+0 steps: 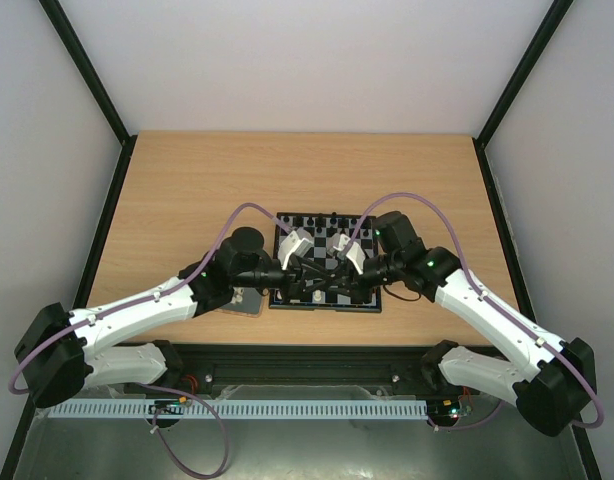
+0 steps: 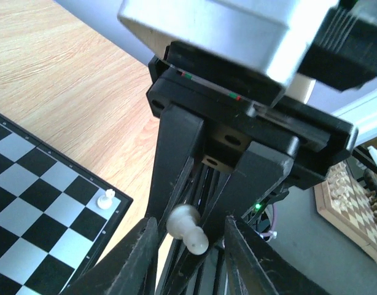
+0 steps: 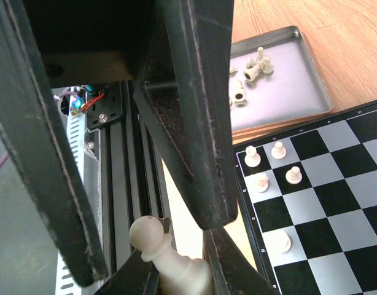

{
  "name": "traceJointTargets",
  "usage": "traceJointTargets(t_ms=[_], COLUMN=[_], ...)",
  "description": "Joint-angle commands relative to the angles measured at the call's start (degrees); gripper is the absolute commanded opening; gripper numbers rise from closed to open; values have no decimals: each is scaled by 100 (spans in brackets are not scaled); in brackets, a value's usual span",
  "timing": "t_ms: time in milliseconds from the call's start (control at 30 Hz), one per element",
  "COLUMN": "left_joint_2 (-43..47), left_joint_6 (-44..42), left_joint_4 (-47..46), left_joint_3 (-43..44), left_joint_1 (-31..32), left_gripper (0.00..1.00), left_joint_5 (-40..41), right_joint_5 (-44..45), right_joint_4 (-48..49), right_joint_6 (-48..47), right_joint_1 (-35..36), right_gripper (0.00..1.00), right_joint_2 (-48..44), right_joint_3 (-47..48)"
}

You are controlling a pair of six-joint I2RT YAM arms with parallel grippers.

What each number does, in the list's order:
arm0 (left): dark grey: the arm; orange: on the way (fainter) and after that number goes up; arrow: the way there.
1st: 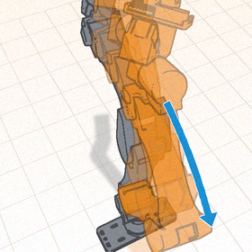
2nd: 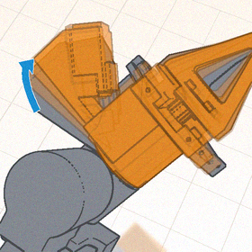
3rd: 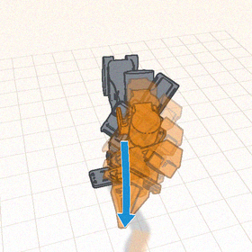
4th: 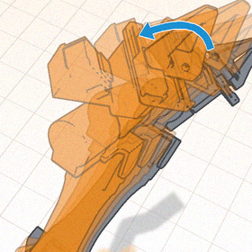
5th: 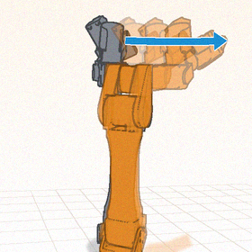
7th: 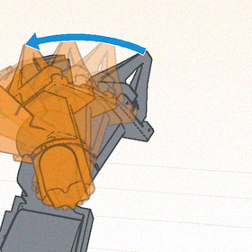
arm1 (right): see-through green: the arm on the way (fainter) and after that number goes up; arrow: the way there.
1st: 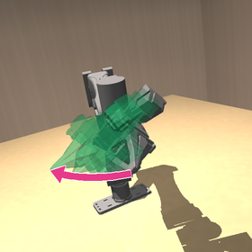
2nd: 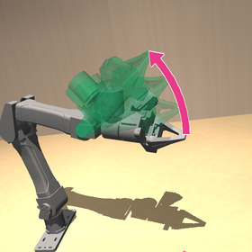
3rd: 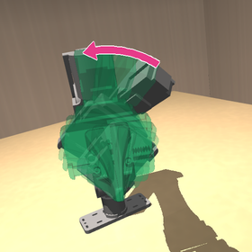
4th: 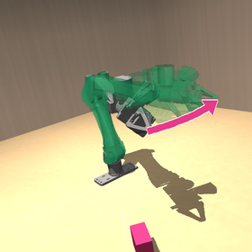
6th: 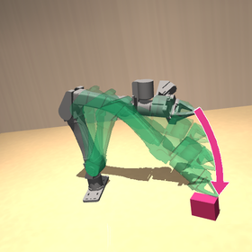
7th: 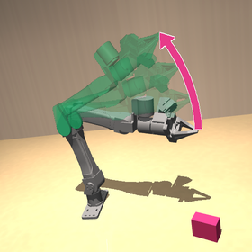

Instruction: Set up the chess pieces on the board

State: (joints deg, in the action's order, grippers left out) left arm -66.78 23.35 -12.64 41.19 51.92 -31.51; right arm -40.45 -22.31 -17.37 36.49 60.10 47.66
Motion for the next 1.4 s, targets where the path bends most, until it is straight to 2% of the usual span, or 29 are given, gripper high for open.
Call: traceJointTargets(t_ms=[0, 133, 367, 567, 733, 767, 833, 900, 1000, 1233, 1367], left_joint_2=[-20, -106, -118, -182, -256, -261, -269, -331, -543, -1369, -1871], left_joint_6=[81, 93, -7, -90, -125, -135, -205, -296, -523, -1132, -1328], left_joint_4=[-438, -452, -227, -51, 133, 242, 533, 902, 1768, 3556, 4190], left_joint_3=[38, 55, 58, 67, 105, 147, 256, 432, 849, 1839, 2254], left_joint_1=[40, 42, 40, 38, 38, 40, 19, -48, -134, -153, -103], left_gripper=[28, 22, 25, 13, 9, 8, 8, 7, 7, 7, 7], left_joint_5=[-121, -196, -112, -76, 135, 285, 614, 872, 1364, 2151, 2586], right_joint_5=[-139, -133, -131, -143, -113, -92, 16, 115, 135, -88, 695], right_joint_4=[-42, -29, -17, 23, 15, 15, 17, 10, -2, 284, 626], right_joint_6=[-83, -76, -35, -4, -11, -20, 19, 55, 145, 711, 987], right_joint_1=[16, 16, 16, 16, 16, 16, 16, -40, -301, -1368, -2028], right_gripper=[13, 13, 13, 13, 15, 19, 39, 54, 68, 73, 75], right_joint_2=[-90, -94, -95, -86, -99, -103, -139, -198, -326, -656, -703], right_joint_3=[-71, -69, -64, -71, -70, -84, -111, -124, -151, -170, -409])
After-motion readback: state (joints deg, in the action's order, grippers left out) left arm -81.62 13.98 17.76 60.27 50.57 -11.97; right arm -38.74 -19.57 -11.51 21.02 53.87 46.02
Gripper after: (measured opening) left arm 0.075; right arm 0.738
